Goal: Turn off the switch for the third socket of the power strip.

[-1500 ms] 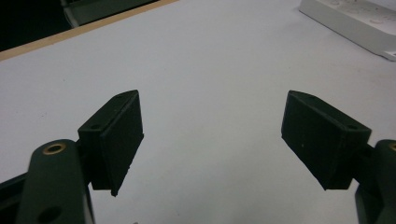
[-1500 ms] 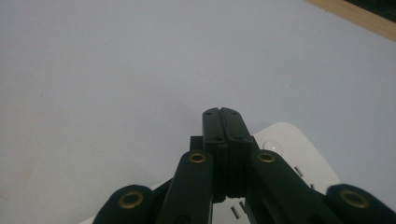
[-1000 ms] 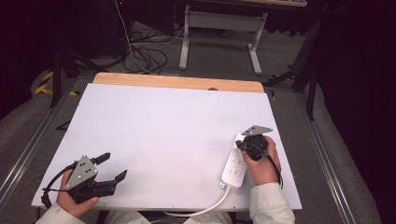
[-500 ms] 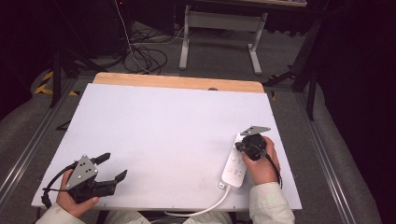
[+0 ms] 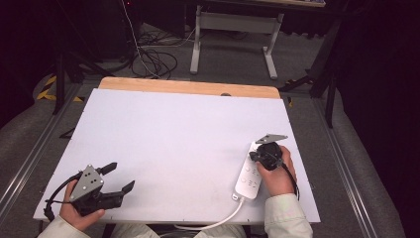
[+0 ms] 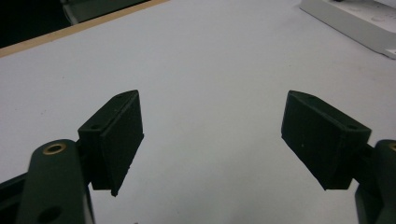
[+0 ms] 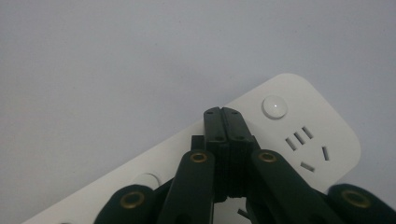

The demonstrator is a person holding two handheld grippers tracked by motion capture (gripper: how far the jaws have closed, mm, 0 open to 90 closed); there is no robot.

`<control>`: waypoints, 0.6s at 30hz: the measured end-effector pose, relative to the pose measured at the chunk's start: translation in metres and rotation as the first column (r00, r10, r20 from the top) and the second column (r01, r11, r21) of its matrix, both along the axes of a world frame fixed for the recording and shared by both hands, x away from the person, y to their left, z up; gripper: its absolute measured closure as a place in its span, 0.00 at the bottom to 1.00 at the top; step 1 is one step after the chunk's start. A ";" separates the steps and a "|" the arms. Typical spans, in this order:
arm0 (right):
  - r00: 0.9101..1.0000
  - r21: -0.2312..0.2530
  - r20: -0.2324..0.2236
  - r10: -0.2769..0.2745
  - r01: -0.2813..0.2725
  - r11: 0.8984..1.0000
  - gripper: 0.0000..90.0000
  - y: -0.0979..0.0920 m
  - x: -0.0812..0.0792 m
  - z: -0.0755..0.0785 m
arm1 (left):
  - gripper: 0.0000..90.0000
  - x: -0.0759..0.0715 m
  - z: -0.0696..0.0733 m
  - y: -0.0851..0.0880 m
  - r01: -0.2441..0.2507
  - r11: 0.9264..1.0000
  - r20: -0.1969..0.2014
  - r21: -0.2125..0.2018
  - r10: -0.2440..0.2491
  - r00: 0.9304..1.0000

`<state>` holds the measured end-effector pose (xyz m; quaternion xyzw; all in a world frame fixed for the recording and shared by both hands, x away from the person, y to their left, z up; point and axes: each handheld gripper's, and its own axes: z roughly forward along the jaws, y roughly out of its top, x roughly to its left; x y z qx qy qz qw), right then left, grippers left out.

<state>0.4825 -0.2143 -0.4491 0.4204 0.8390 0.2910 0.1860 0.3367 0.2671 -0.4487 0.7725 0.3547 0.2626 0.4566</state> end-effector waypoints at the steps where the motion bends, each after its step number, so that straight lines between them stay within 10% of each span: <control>1: 1.000 0.000 0.001 -0.001 0.001 1.000 1.00 0.000 0.000 0.000 | 0.24 0.000 0.000 0.000 0.000 1.000 -0.001 0.000 0.000 1.000; 18: 1.000 -0.024 0.021 -0.022 0.022 0.999 1.00 0.005 -0.004 -0.001 | 0.24 -0.001 0.000 0.000 0.001 1.000 0.003 0.003 -0.001 1.000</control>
